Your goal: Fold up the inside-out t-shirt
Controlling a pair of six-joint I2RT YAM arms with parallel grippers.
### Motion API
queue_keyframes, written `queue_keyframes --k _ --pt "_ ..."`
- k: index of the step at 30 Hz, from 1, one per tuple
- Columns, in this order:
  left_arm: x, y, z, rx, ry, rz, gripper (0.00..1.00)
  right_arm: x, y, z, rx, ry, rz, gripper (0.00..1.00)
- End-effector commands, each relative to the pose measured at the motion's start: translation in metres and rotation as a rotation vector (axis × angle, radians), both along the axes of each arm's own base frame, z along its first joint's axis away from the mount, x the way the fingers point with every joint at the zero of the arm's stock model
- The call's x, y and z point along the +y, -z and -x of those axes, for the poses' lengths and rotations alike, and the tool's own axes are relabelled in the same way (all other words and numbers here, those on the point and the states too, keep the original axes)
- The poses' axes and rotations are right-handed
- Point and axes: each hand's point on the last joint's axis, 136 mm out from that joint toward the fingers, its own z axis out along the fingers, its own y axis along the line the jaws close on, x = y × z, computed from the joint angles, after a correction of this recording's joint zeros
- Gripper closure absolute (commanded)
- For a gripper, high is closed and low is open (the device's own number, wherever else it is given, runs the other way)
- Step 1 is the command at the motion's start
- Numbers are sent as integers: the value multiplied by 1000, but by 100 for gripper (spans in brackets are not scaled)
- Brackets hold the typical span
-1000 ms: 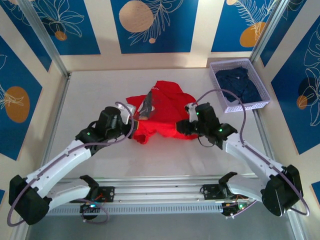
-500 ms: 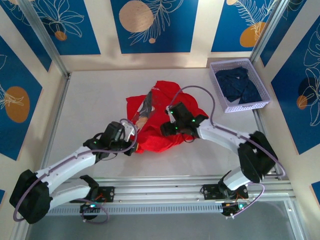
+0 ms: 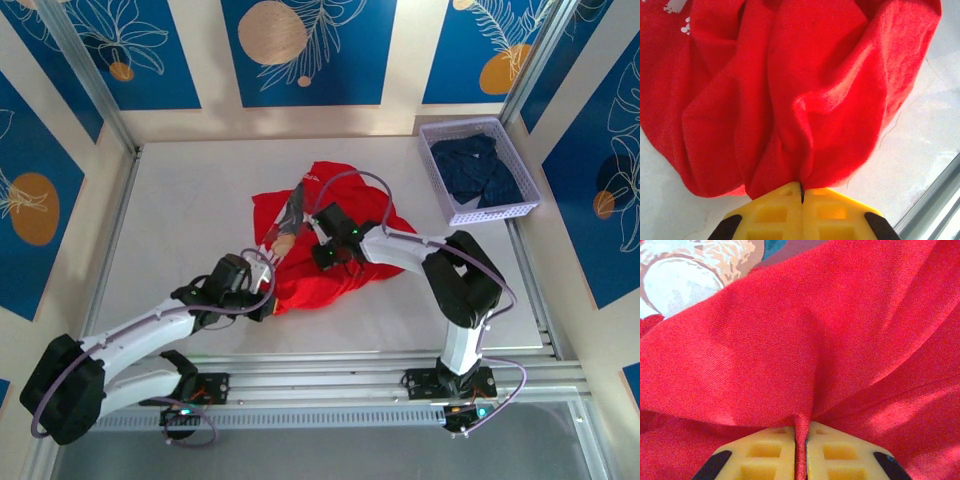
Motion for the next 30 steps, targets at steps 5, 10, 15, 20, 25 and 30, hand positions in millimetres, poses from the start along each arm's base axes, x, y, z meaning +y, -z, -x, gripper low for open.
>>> queue_keyframes --k 5,10,15,20,25,30 --pt "-29 -18 -3 -93 124 29 76 -6 -104 10 2 -22 -344 100" --pt "-37 -91 -34 -350 70 138 46 -17 -128 18 3 -36 -427 100" --pt "-38 -109 -74 -436 37 -24 30 -22 -141 19 -11 -49 -466 100" --pt "-83 -107 -91 -383 156 21 25 -22 -147 18 1 -48 -506 100" --pt "-98 -101 -111 -391 168 6 42 -31 -148 24 9 -55 -533 100" --pt "-115 -115 -109 -320 239 179 85 -36 -163 42 70 -154 -660 100"
